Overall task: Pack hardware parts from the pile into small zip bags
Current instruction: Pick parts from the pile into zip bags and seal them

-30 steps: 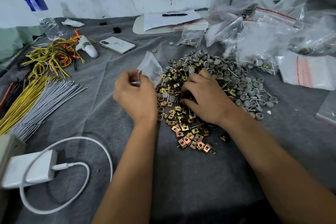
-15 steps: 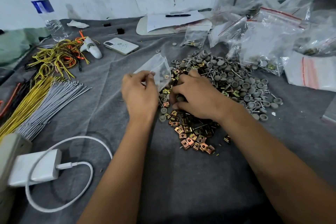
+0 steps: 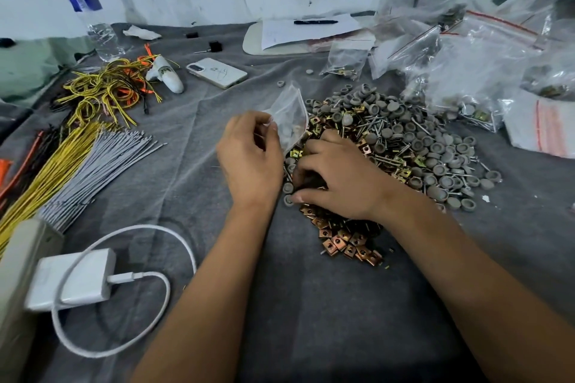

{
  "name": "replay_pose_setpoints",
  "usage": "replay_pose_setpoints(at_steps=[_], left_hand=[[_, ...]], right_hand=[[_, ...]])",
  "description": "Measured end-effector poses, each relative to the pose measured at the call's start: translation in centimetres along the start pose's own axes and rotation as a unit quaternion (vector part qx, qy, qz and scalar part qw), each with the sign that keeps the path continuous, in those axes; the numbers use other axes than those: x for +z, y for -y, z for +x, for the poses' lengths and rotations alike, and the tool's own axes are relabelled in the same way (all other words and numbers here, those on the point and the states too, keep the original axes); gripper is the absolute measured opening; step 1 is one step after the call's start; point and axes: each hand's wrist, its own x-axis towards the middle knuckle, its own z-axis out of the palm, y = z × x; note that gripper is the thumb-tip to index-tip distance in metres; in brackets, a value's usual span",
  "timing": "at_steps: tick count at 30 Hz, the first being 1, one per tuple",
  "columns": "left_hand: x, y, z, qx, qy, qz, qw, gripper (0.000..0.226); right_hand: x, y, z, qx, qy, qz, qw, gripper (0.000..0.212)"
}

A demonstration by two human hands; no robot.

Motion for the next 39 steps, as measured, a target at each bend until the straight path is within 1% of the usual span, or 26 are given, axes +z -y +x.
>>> replay_pose_setpoints(at_steps=[4, 6, 8, 10, 12, 13, 15, 16, 18, 23, 26, 28, 30, 32, 33, 34, 36, 37, 39], left_hand=[[0.0, 0.1, -0.1, 0.005, 0.003, 0.01, 1.0, 0.006], [0.1, 0.1, 0.0, 0.013, 0.017, 0.018, 1.0, 0.008], [0.2, 0.2, 0.0, 0.026, 0.032, 0.02, 0.999, 0.01], [0.2, 0.2, 0.1, 0.042, 0.049, 0.016, 0.998, 0.013], [0.3, 0.2, 0.1, 0.061, 0.077, 0.009, 0.995, 0.015], [0.4, 0.2, 0.1, 0.073, 0.094, 0.006, 0.993, 0.014], [0.5, -0.1, -0.1, 0.099, 0.121, -0.008, 0.988, 0.013], [0.6, -0.3, -0.2, 0.107, 0.129, -0.018, 0.986, 0.013], [0.7, -0.5, -0.3, 0.108, 0.134, -0.031, 0.985, 0.012], [0.9, -0.5, -0.5, 0.091, 0.138, -0.041, 0.985, 0.007], [1.0, -0.5, -0.4, 0.08, 0.133, -0.039, 0.987, 0.006], [0.9, -0.4, -0.4, 0.059, 0.122, -0.043, 0.99, 0.004], [0.9, -0.3, -0.4, 0.033, 0.105, -0.056, 0.992, 0.004], [0.8, -0.2, -0.4, 0.019, 0.094, -0.068, 0.993, 0.006], [0.8, -0.2, -0.4, 0.017, 0.093, -0.072, 0.993, 0.006], [0.8, -0.3, -0.4, 0.019, 0.094, -0.076, 0.993, 0.006], [0.8, -0.6, -0.5, 0.028, 0.101, -0.086, 0.991, 0.006], [0.8, -0.7, -0.6, 0.035, 0.107, -0.091, 0.989, 0.007], [0.9, -0.9, -0.8, 0.05, 0.118, -0.096, 0.987, 0.008]], right_hand=[[0.1, 0.4, 0.4, 0.006, 0.057, 0.046, 0.997, 0.008], [0.1, 0.4, 0.2, 0.005, 0.06, 0.045, 0.997, 0.009], [0.0, 0.2, -0.2, 0.0, 0.035, 0.062, 0.997, 0.012], [-0.3, -0.2, -0.9, 0.0, -0.023, 0.14, 0.99, 0.008], [-0.6, -0.4, -1.3, -0.004, -0.131, 0.206, 0.97, 0.006], [-0.6, -0.5, -1.3, -0.011, -0.185, 0.214, 0.959, 0.009], [-0.6, -0.7, -1.2, -0.018, -0.251, 0.19, 0.949, 0.018], [-0.5, -0.8, -1.1, -0.02, -0.269, 0.167, 0.948, 0.021], [-0.5, -1.1, -1.0, -0.022, -0.293, 0.135, 0.946, 0.019], [-0.4, -1.7, -1.0, 0.011, -0.313, 0.164, 0.935, 0.011], [-0.3, -1.8, -1.1, 0.031, -0.297, 0.231, 0.926, 0.009], [-0.3, -1.8, -1.2, 0.048, -0.272, 0.324, 0.905, 0.011], [-0.4, -1.7, -1.2, 0.056, -0.249, 0.418, 0.872, 0.017], [-0.5, -1.7, -1.3, 0.056, -0.244, 0.465, 0.849, 0.024], [-0.4, -1.6, -1.3, 0.057, -0.247, 0.463, 0.849, 0.028], [-0.4, -1.6, -1.4, 0.057, -0.257, 0.434, 0.862, 0.032], [-0.4, -1.5, -1.5, 0.045, -0.283, 0.32, 0.903, 0.037], [-0.3, -1.4, -1.6, 0.037, -0.293, 0.265, 0.918, 0.037], [-0.2, -1.5, -1.6, 0.03, -0.303, 0.191, 0.933, 0.033]])
